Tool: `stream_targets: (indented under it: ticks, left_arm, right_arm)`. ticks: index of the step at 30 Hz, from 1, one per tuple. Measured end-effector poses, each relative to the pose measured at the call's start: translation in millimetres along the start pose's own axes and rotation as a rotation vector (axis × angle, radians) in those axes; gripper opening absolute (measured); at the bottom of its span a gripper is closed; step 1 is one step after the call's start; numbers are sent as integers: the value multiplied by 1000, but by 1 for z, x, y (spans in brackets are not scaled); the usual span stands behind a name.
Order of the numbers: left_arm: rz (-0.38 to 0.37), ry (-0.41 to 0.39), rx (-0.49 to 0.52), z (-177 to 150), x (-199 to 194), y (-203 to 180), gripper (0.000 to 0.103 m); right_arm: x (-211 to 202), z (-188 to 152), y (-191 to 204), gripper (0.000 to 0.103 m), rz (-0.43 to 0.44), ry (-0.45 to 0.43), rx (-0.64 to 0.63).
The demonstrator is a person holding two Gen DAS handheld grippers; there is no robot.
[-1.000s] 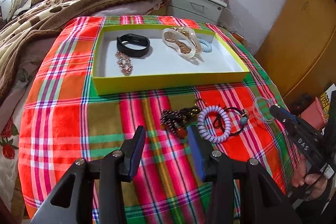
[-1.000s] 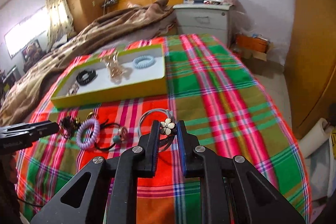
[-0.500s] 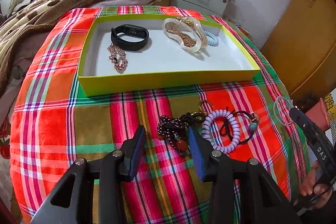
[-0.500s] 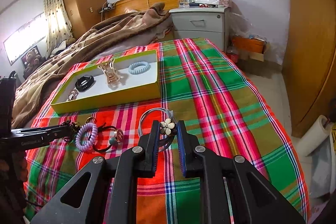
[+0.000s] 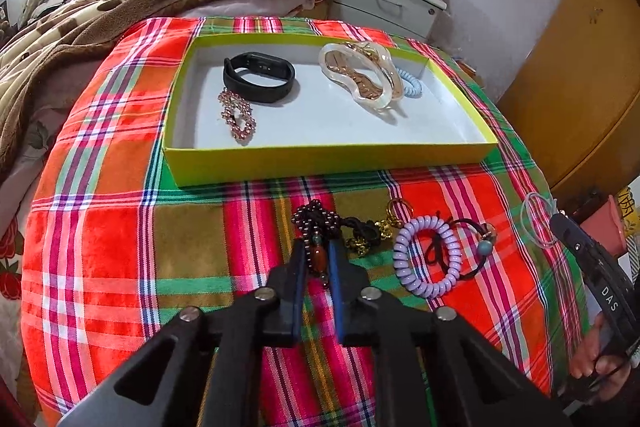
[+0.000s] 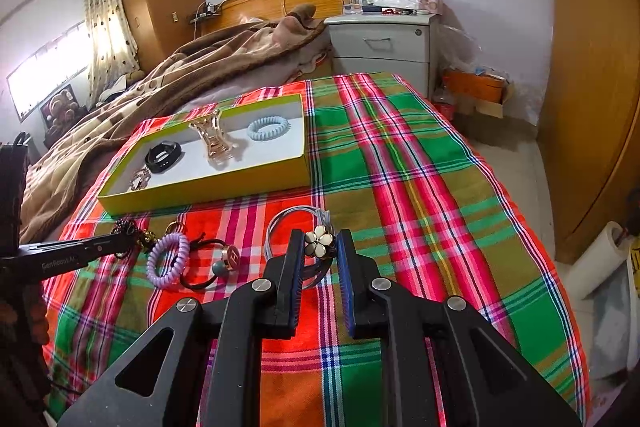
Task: Organize jewelry
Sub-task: 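Grasp the brown beaded bracelet with the left gripper while the right gripper holds the flower tie, then carry the beaded bracelet and flower tie over the yellow box with both grippers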
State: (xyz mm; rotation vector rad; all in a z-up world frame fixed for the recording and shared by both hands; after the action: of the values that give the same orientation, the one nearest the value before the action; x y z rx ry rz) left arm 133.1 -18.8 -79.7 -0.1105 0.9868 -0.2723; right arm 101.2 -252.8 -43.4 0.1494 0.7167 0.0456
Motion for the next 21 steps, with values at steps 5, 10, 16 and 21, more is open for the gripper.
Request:
stream_targets:
  ticks: [5,10,16,21]
  left_arm:
    - [10,-19,-6,2,-6,4,8]
    - [22,-52,-20,5,-16,10,8]
    - [22,-76,-29,9,-24,16,8]
    - [20,-97,-30,16,-32,17,8]
  right_arm:
    - [-2,2,1,17,-2,-7,0]
    - [-3,3,4,17,-1,-11,-5]
    - [-5,7,8,17,3,-20,-11]
    - [-5,13,13,17,9,-24,-18]
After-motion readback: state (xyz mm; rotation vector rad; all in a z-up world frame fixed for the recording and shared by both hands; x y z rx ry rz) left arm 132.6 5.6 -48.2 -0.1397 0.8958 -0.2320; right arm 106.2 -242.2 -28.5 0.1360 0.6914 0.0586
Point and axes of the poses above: each gripper's, at about its wrist camera, not at the fingertips, and x roughly the way its jaws point, y to its left, z to its top, the point moved 8 cm from there along x, roughly the way its jaws point, and after that the axes turned 1 degree about z, right-handed, at the moved point
